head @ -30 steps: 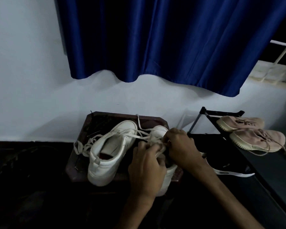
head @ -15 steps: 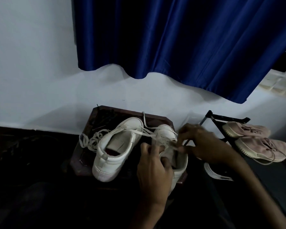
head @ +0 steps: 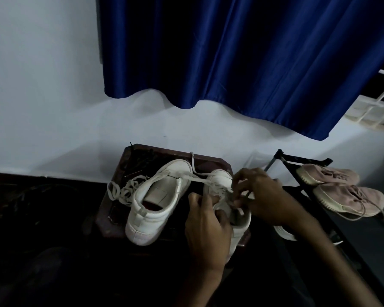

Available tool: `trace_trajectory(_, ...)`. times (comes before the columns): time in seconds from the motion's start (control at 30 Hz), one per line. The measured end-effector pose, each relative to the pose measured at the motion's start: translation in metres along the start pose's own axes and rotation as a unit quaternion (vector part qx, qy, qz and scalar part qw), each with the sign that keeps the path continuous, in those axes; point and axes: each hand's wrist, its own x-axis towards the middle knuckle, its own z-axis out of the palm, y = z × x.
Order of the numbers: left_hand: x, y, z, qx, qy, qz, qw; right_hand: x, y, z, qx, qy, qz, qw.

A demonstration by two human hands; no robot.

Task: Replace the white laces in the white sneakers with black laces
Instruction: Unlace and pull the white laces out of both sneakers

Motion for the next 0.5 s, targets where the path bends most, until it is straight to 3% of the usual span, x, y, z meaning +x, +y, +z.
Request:
trace_trajectory(0.07, 0.001, -0.001, 0.001, -0.001, 0.003, 0.007, 1.000, -0.008, 0.016, -0.023, 0.018, -0.080, -0.024, 0.996)
trace_trajectory(0.13, 0.001, -0.002, 0.001, -0.004, 0.006, 0.006, 1.000, -0.010, 0.020, -0.032, 0.016, -0.110, -0.003, 0.994)
trace_trajectory(0.33, -0.001, 0.000, -0.001, -0.024, -0.001, 0.009, 1.000, 0.012, -0.011, 0.004, -0.043, -0.077, 0.055, 0.995)
trace_trajectory(0.5, 0.000, 0.000, -0.003, -0.022, 0.004, -0.001, 1.000, 0.021, -0.019, 0.031, -0.031, 0.038, 0.090, 0.995)
